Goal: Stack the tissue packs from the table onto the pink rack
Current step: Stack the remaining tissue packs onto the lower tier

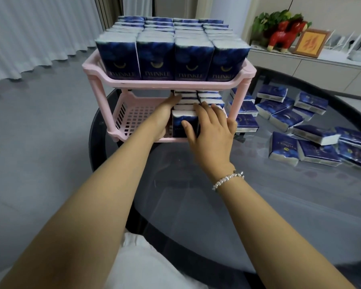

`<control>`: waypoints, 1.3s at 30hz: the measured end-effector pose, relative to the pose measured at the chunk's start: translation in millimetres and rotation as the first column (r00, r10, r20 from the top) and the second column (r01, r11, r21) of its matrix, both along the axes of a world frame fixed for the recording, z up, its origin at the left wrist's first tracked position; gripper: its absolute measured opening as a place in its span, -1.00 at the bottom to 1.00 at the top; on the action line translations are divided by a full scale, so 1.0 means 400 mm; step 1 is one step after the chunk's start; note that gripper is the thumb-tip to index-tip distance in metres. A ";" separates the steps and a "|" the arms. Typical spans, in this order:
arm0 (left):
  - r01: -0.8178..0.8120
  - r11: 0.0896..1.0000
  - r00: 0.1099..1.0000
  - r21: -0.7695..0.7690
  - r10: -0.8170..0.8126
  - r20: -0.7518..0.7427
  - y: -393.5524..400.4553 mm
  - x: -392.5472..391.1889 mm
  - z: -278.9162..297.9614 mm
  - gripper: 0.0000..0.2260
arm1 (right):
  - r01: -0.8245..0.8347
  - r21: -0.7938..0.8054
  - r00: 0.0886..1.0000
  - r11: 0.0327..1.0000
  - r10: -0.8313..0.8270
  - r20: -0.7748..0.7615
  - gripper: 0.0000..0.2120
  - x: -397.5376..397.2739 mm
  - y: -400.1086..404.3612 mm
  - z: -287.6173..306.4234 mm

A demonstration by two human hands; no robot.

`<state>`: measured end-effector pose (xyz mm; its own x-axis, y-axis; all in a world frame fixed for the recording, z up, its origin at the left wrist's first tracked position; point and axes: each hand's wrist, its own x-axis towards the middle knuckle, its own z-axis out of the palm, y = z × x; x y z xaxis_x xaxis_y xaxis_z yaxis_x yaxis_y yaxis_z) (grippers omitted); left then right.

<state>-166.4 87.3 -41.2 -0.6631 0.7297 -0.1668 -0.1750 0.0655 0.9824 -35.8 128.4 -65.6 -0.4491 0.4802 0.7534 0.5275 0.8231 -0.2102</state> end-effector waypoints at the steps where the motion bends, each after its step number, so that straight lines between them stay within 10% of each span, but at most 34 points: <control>1: 0.039 0.999 0.998 -0.002 -0.039 -0.047 -0.001 0.008 0.001 -0.60 | 0.000 -0.003 1.000 1.000 0.000 -0.001 -0.54 0.000 -0.001 0.000; 11: -0.052 0.980 0.928 -0.193 -0.024 -0.373 -0.008 0.078 0.043 -0.55 | -0.158 -0.175 0.987 0.972 0.159 -0.011 -0.54 0.016 -0.002 0.012; 25: -0.214 0.970 0.894 -0.117 0.147 -0.423 -0.073 0.216 0.079 -0.43 | -0.240 -0.220 0.969 0.946 0.222 -0.105 -0.65 0.144 -0.003 0.040; 34: -0.378 0.924 0.476 0.055 0.244 -0.845 -0.090 0.349 0.078 -0.58 | 0.068 -0.208 0.996 0.976 -0.078 -0.037 -0.74 0.317 0.060 0.069; 39: -0.114 0.990 0.687 -0.078 0.022 -0.726 -0.023 0.446 0.066 -0.90 | 0.220 -0.376 0.975 0.900 -0.217 0.050 -0.74 0.396 0.112 0.058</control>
<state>12.0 78.0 -14.9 -0.6590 0.6850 0.3107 0.5767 0.1950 0.7933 122.7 173.0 -42.4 -0.3045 0.8144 0.4940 0.6877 0.5468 -0.4776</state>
